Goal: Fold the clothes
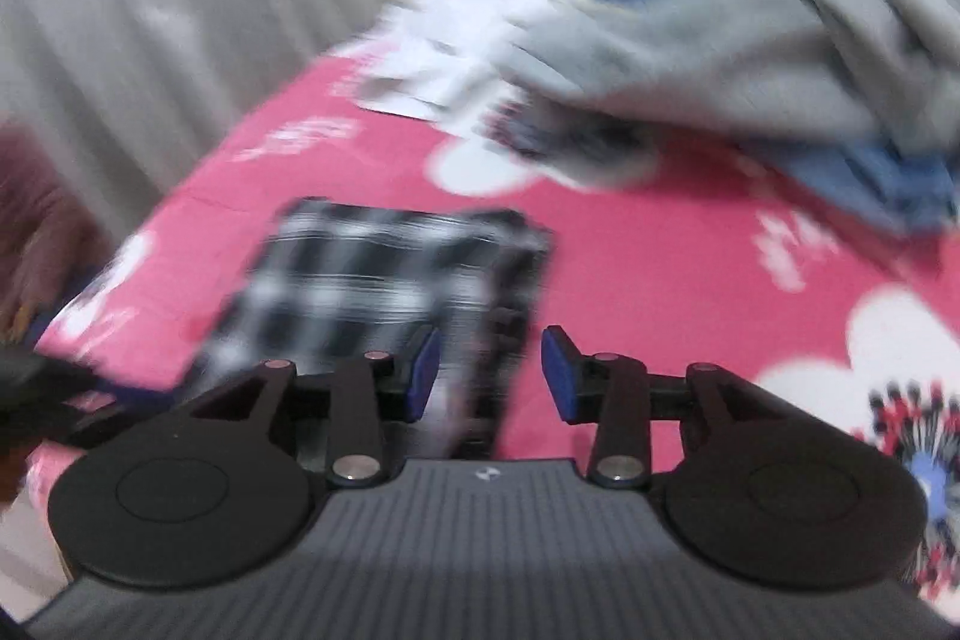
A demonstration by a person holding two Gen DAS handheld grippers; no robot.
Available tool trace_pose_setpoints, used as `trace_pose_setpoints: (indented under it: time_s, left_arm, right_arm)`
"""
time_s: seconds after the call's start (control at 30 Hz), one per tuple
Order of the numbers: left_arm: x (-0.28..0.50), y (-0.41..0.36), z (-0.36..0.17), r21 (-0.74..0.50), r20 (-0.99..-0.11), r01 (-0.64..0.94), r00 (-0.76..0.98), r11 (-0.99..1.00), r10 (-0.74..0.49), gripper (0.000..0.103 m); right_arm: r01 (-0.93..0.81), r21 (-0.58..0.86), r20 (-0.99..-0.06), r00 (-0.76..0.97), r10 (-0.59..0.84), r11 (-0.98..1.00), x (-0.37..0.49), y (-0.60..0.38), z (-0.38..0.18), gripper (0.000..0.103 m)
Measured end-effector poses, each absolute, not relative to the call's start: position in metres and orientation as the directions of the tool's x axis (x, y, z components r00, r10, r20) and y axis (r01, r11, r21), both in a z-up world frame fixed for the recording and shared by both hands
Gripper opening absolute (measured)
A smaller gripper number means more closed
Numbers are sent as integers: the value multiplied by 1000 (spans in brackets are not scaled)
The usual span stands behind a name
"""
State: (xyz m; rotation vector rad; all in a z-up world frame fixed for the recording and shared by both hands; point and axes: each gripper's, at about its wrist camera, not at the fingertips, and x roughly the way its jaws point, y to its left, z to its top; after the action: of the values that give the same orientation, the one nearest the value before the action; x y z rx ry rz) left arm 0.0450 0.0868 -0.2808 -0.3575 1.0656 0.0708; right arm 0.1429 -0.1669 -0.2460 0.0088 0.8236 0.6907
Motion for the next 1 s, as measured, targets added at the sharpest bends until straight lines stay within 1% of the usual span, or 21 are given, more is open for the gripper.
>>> trace_pose_setpoints:
  time_s: [0.07,0.13,0.17,0.2,0.27,0.33,0.4,0.43,0.5,0.6,0.7,0.8,0.9,0.97,1.0]
  left_arm:
    - [46,86,-290,-251,-870,-200,476,947,-129,42]
    - [47,83,-301,-233,-879,-174,458,957,-130,42]
    - [47,82,-307,-224,-884,-160,450,961,-131,42]
    - [46,81,-308,-216,-882,-139,452,966,-132,41]
    - [46,80,-307,-204,-882,-99,449,974,-139,41]
    - [43,81,-302,-202,-882,-75,447,977,-148,41]
    - [39,85,-294,-207,-878,-61,452,976,-158,41]
    - [37,87,-288,-214,-871,-54,464,975,-165,41]
    - [34,91,-280,-229,-853,-43,491,973,-179,41]
    - [35,90,-293,-237,-856,-31,480,971,-193,42]
    - [35,89,-306,-245,-858,-20,469,969,-207,44]
    - [35,88,-318,-253,-861,-8,458,968,-221,44]
    - [32,97,-303,-261,-855,2,463,965,-233,45]
    - [27,109,-293,-269,-848,-23,479,963,-226,46]
    - [26,116,-288,-277,-846,-37,483,960,-225,46]
  right_arm:
    - [-672,225,-668,421,614,705,121,-152,-240,31]
    - [-733,182,-728,348,591,655,109,-135,-255,28]
    - [-743,142,-780,323,536,654,105,-129,-273,24]
    - [-742,115,-807,318,497,661,103,-130,-288,21]
    - [-737,64,-851,312,423,673,100,-133,-317,21]
    - [-717,59,-848,331,414,695,99,-135,-308,20]
    - [-716,4,-840,377,391,698,92,-136,-289,19]
    - [-717,-12,-827,399,397,697,89,-137,-277,19]
    - [-700,2,-796,431,424,714,86,-140,-255,19]
    - [-688,11,-742,481,467,726,87,-135,-239,19]
    - [-672,-1,-753,487,441,741,98,-123,-259,19]
    - [-662,-23,-855,402,329,749,101,-112,-307,20]
    - [-632,-8,-858,402,318,775,103,-114,-299,19]
    - [-603,-35,-854,432,289,797,108,-115,-280,19]
    - [-584,-16,-846,440,300,812,110,-117,-270,19]
